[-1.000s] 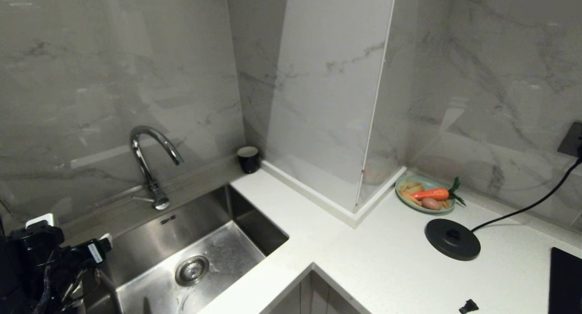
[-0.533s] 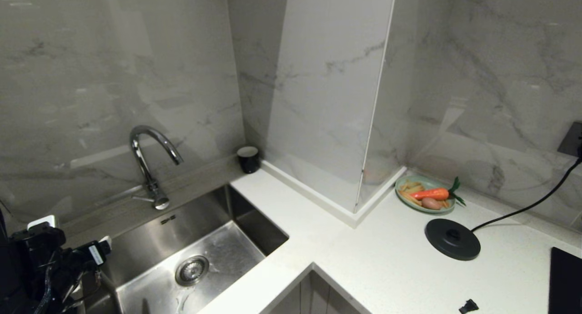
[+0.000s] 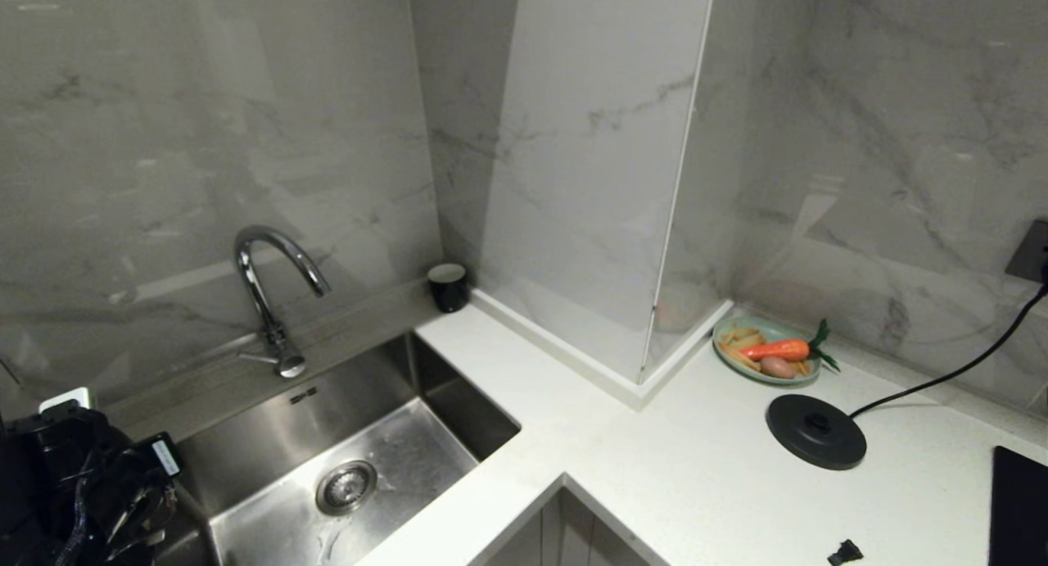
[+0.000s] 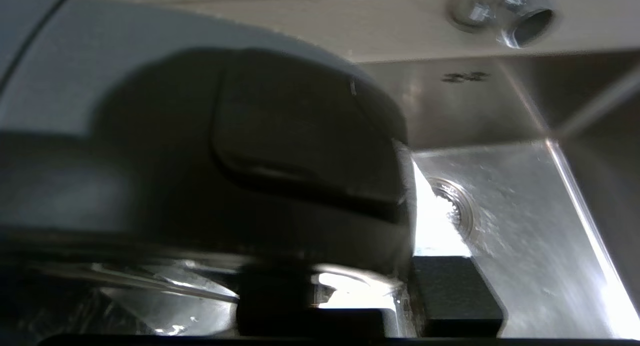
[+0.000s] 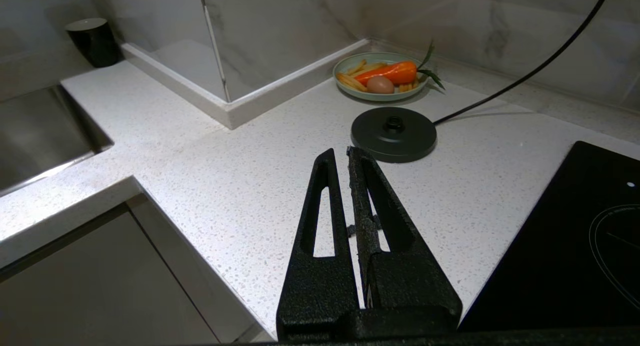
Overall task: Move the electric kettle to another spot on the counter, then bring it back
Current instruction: Grab the kettle
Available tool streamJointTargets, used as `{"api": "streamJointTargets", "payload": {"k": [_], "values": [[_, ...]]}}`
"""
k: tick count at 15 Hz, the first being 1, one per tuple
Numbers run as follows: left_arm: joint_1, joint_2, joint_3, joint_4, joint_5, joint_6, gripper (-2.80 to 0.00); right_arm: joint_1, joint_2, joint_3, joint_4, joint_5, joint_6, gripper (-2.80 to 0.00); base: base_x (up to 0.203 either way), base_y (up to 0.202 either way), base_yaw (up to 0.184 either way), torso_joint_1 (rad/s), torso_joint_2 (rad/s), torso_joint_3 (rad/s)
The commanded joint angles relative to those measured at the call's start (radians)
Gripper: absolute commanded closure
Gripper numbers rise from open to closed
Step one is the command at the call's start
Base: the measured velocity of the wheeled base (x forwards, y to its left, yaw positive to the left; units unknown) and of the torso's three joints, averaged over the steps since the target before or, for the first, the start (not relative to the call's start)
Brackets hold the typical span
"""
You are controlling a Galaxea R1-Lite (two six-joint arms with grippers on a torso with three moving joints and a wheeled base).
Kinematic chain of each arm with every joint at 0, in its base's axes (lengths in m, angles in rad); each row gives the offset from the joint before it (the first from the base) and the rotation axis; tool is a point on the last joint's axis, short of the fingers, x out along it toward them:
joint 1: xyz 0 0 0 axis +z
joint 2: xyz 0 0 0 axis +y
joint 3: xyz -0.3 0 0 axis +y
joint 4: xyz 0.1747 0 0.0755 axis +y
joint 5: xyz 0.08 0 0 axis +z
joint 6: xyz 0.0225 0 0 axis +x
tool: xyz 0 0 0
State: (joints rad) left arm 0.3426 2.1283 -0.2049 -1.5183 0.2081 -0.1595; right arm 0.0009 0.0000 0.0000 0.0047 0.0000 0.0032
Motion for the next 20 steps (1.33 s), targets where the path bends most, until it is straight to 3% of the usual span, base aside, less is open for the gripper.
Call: {"api": "streamJointTargets", "payload": {"k": [1, 7, 12, 16, 20], "values": [[0.003, -0.013, -0.002, -0.012, 0.002, 0.0, 0.0, 0.001, 0.0, 0.0, 0.0, 0.0, 0.0, 0.0, 0.0, 0.0, 0.0, 0.0, 0.0, 0.0], [0.0, -0.12, -0.008, -0.012, 0.0, 0.004, 0.0, -0.001, 0.001, 0.0, 0.0, 0.0, 0.0, 0.0, 0.0, 0.0, 0.0, 0.0, 0.0, 0.0], [-0.051, -0.218, -0.012, -0.012, -0.006, 0.046, 0.0, 0.001, 0.0, 0.0, 0.0, 0.0, 0.0, 0.0, 0.0, 0.0, 0.0, 0.0, 0.0, 0.0], [-0.134, -0.299, -0.024, -0.012, -0.007, 0.106, 0.0, 0.001, 0.002, 0.0, 0.0, 0.0, 0.0, 0.0, 0.0, 0.0, 0.0, 0.0, 0.0, 0.0], [-0.29, -0.388, -0.031, -0.001, -0.022, 0.136, 0.0, 0.001, 0.0, 0.0, 0.0, 0.0, 0.0, 0.0, 0.0, 0.0, 0.0, 0.0, 0.0, 0.0]]}}
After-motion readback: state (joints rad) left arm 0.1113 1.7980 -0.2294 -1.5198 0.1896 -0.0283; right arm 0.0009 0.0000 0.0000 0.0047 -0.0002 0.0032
